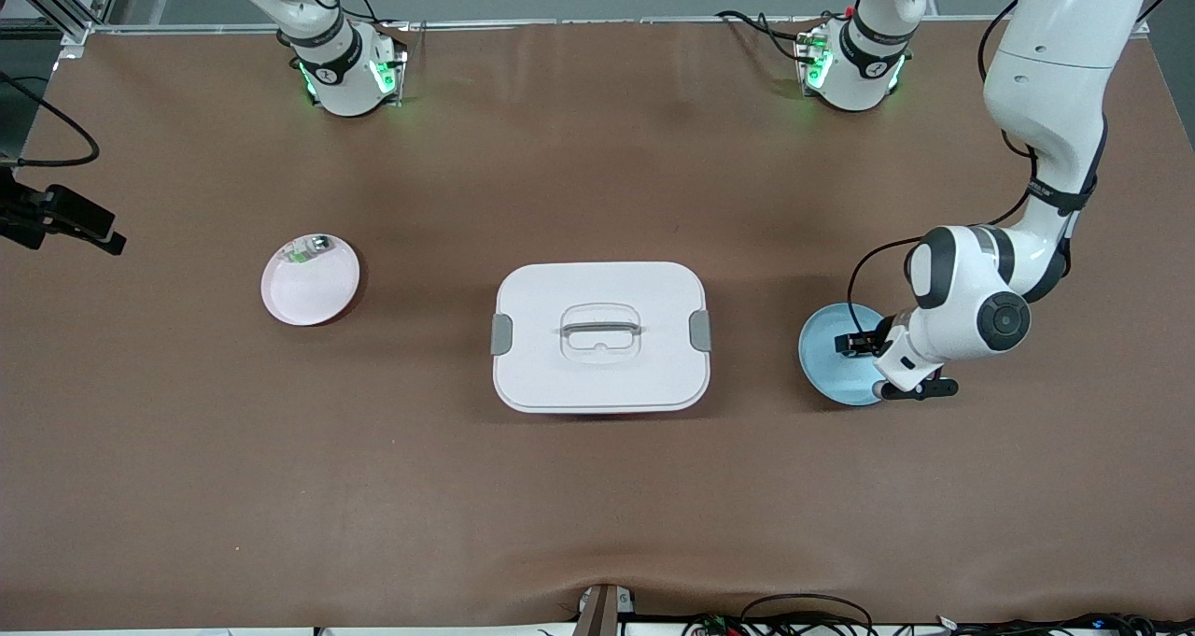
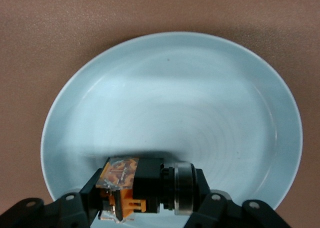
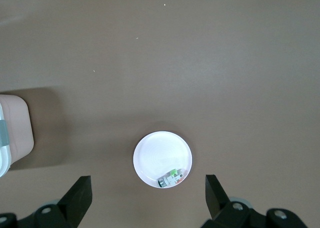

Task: Transfer orange switch to right arm and place
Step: 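Lift the orange switch with the left gripper off the blue plate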

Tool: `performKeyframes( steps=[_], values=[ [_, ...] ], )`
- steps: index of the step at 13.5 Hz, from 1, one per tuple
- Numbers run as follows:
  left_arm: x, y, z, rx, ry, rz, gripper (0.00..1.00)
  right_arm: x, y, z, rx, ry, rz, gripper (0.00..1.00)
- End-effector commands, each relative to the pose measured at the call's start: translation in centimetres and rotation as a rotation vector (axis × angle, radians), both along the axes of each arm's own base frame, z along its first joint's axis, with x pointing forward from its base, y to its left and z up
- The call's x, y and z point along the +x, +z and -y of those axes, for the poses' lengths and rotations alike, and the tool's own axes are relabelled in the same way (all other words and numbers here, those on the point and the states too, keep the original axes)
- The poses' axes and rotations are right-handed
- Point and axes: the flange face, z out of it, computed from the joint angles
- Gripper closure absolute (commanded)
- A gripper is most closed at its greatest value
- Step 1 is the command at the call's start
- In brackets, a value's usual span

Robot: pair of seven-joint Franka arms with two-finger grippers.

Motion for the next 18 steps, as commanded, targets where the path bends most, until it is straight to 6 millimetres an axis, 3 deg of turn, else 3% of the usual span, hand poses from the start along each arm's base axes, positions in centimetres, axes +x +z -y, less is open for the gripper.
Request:
performKeyframes(
  steps=[1, 3, 6, 10, 15, 18],
  values=[
    [-0.1, 0.9, 0.2, -0.002, 0.01, 0.011, 0.73, -0.1, 0.4, 0.1, -0.004, -0.019, 0.007, 0.0],
    [-0.1, 2.1, 0.2, 0.002, 0.026, 0.0, 0.73, -0.1, 0.4, 0.1, -0.004, -0.019, 0.007, 0.0],
    [-0.5, 6.4, 0.1, 0.01, 0.061, -0.044, 0.74, -0.1, 0.4, 0.1, -0.004, -0.019, 0.007, 0.0],
    [-1.0, 16.5, -0.5, 0.029, 0.186, -0.045, 0.74, 0.0, 0.4, 0.1, -0.005, -0.019, 0.005, 0.0],
    [-3.5, 25.2, 0.0, 0.038, 0.226, -0.066, 0.76, 0.0, 0.4, 0.1, -0.005, -0.019, 0.005, 0.0],
    [-4.7, 30.9, 1.6, -0.038, 0.29, -0.087, 0.76, 0.0, 0.4, 0.1, -0.005, -0.019, 0.006, 0.0]
  ],
)
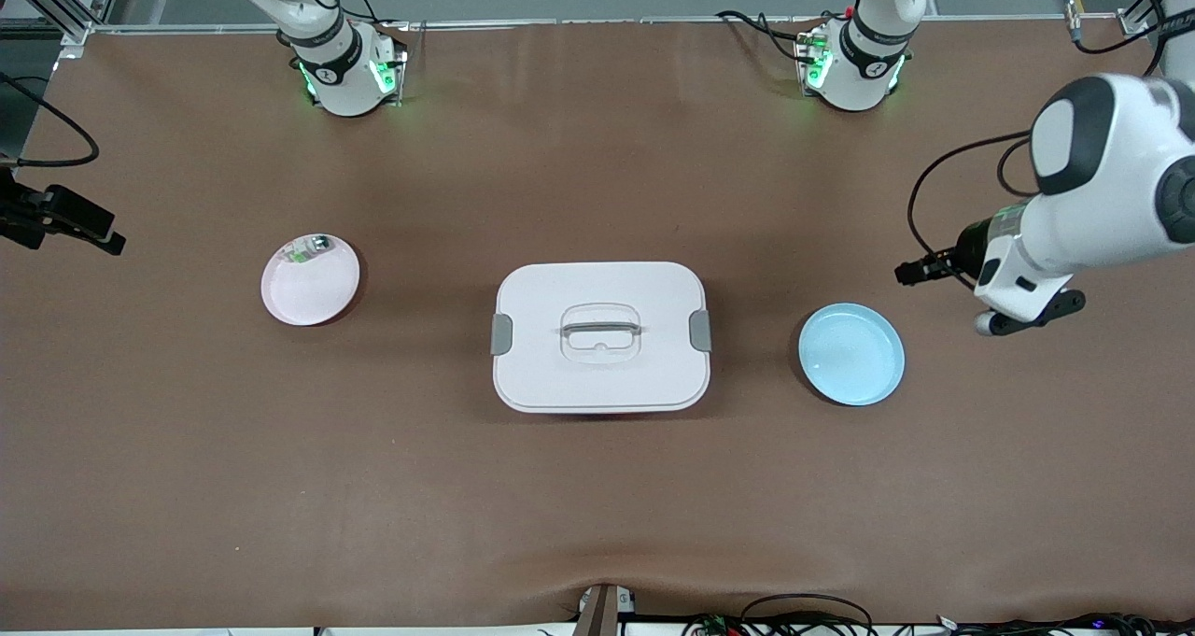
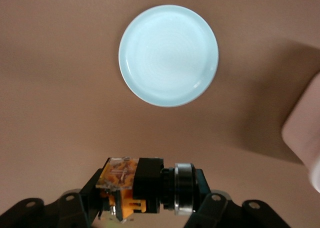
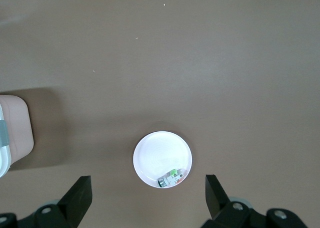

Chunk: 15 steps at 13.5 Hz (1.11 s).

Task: Transfer orange switch to right arm and place
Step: 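Lift the orange switch with the left gripper off the blue plate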

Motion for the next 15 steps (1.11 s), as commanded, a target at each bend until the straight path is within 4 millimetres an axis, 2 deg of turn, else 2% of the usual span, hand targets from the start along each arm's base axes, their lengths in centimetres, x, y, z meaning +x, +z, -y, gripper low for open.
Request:
performKeyframes(
  steps=[1, 3, 5, 6, 7, 9, 11, 12, 13, 14, 15],
  values=[
    [-0.8, 5.5, 2.3, -0.072, 0.064, 0.006, 0.76, 0.0, 0.4, 0.0, -0.005, -0.016, 0.008, 0.0],
    [-0.3, 8.8, 4.7, -0.097, 0.136, 0.041, 0.76, 0.0, 0.3, 0.1, -0.008, -0.017, 0.006, 0.0],
    [-0.6, 10.9, 7.5, -0.105, 0.13, 0.067, 0.75, 0.1, 0.3, 0.1, -0.017, -0.016, 0.008, 0.0],
    [-0.9, 12.0, 8.9, -0.114, 0.103, 0.084, 0.71, 0.1, 0.3, 0.1, -0.013, -0.016, 0.008, 0.0],
    [-1.2, 12.7, 10.2, -0.126, 0.082, 0.093, 0.71, 0.0, 0.4, 0.3, -0.01, -0.02, 0.009, 0.0],
    [-1.3, 14.3, 11.4, -0.173, 0.073, 0.105, 0.73, 0.1, 0.8, 0.2, -0.013, -0.021, 0.018, 0.0],
    [-2.1, 15.0, 13.3, -0.177, 0.037, 0.101, 0.75, 0.1, 1.4, 0.2, -0.014, -0.019, 0.031, 0.0],
    [-2.7, 15.2, 14.3, -0.169, 0.034, 0.093, 0.78, 0.1, 3.0, 0.4, -0.012, -0.024, 0.072, 0.0],
    [-3.1, 15.6, 15.5, -0.16, 0.075, 0.084, 0.8, 0.1, 3.8, 0.4, -0.004, -0.027, 0.092, 0.0],
    [-3.5, 16.3, 16.9, -0.152, 0.144, 0.07, 0.8, 0.2, 3.7, 0.2, 0.0, -0.025, 0.09, 0.0],
    [-3.8, 16.1, 18.2, -0.147, 0.196, 0.045, 0.8, 0.2, 3.4, -0.3, 0.001, -0.017, 0.082, 0.0]
  ],
)
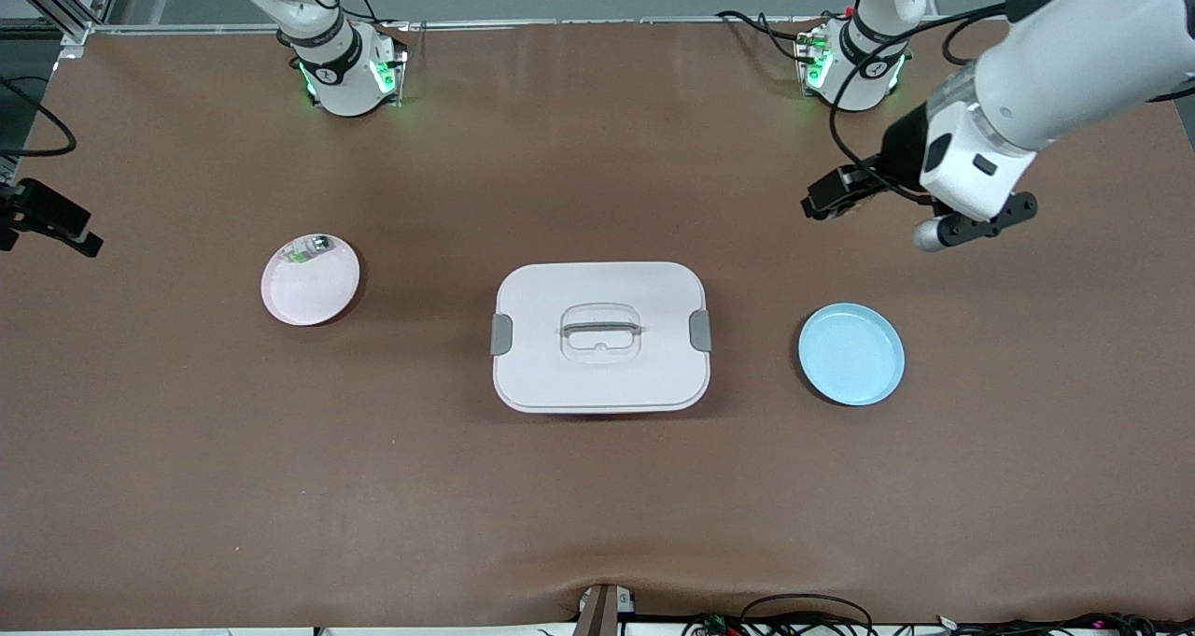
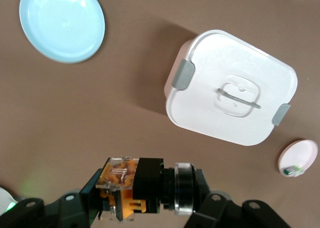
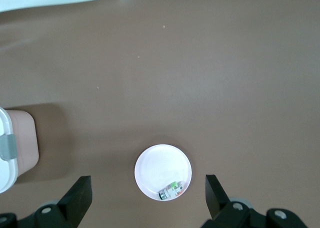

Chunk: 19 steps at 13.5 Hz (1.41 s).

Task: Transfer orange switch to right arm and place
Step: 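Carry the switch toward the middle while the right gripper reaches toward it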

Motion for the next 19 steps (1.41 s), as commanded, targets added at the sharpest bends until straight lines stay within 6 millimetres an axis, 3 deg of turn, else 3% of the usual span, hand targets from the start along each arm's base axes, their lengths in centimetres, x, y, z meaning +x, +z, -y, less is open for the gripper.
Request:
performKeyframes(
  steps=[1, 4, 9, 14, 16, 19],
  values=[
    [-0.6, 0.5, 3.9, -0.012, 0.088, -0.063, 0.8, 0.4, -0.2, -0.6, 0.008, -0.007, -0.007, 0.0],
    [-1.2, 0.3, 9.4, -0.069, 0.193, -0.061, 0.81, 0.9, -1.0, -1.4, 0.009, 0.011, -0.018, 0.0],
    [-1.0, -0.4, 15.0, -0.268, 0.452, -0.213, 0.83, 0.8, -1.6, -2.3, 0.062, 0.036, -0.041, 0.0],
    [-1.2, -1.6, 19.1, -0.36, 0.625, -0.311, 0.83, -0.3, -2.3, -8.0, 0.149, 0.14, -0.1, 0.0],
    [-2.6, -1.2, 22.2, -0.436, 0.663, -0.312, 0.83, -1.4, -2.4, -9.8, 0.265, 0.054, -0.113, 0.0],
    [-3.7, -2.2, 24.9, -0.461, 0.705, -0.349, 0.83, -3.1, -1.6, -13.8, 0.354, 0.059, -0.112, 0.0]
  ],
)
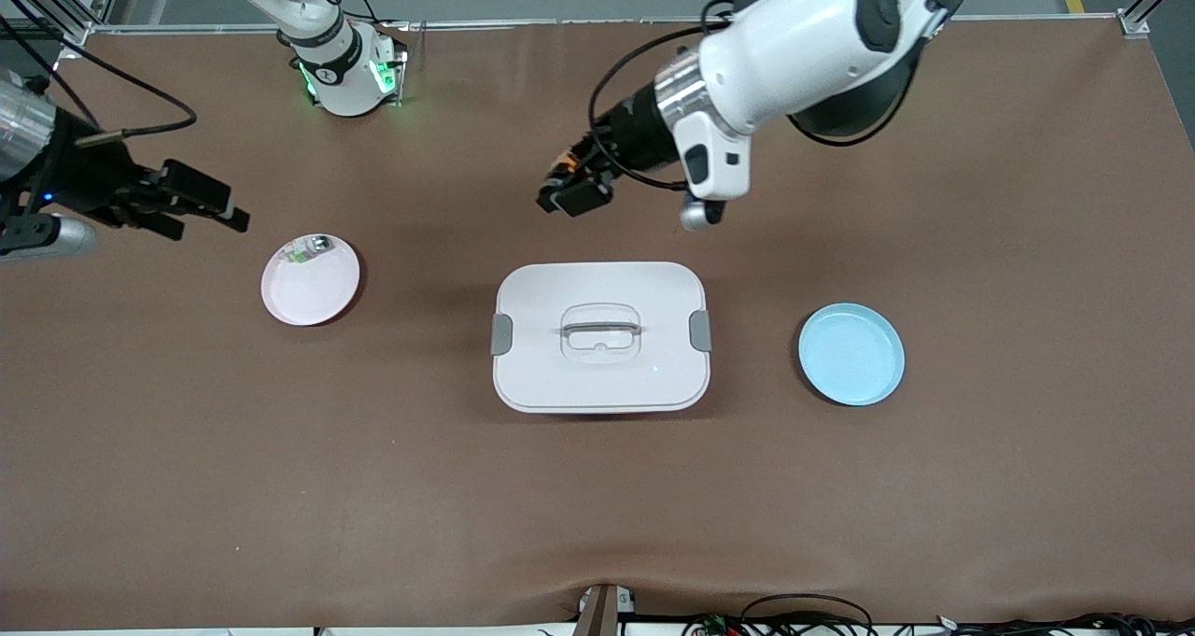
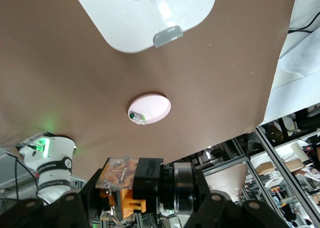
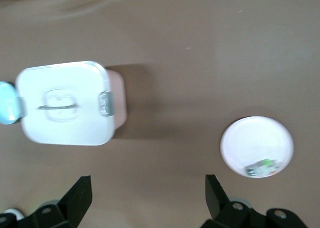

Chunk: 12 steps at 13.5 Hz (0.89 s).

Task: Transfer orange switch to right arm and place
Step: 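Carry the switch toward the middle while the right gripper reaches toward it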

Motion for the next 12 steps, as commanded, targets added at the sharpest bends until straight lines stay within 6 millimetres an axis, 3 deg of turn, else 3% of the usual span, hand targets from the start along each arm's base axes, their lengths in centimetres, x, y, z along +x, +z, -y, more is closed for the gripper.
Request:
performKeyframes(
  steps=[1, 3, 5, 9, 12],
  values=[
    [-0.1, -0.2, 1.5, -0.034, 0.034, -0.042, 0.83, -2.9, 0.5, -2.2, 0.088, -0.038, 0.017, 0.0],
    [-0.8, -0.4, 3.0, -0.054, 0.041, -0.017, 0.83, -5.3, -0.9, -2.6, 0.161, -0.085, 0.049, 0.0],
    [-1.3, -1.5, 4.3, -0.058, 0.036, -0.021, 0.83, -8.2, -1.7, -4.4, 0.202, -0.088, 0.089, 0.0],
    [-1.9, -3.5, 6.7, -0.094, 0.065, 0.01, 0.83, -11.0, -3.1, -6.9, 0.258, -0.126, 0.116, 0.0],
    [-2.5, -4.1, 7.6, -0.089, 0.054, 0.022, 0.83, -13.5, -3.5, -12.1, 0.27, -0.168, 0.147, 0.0]
  ],
)
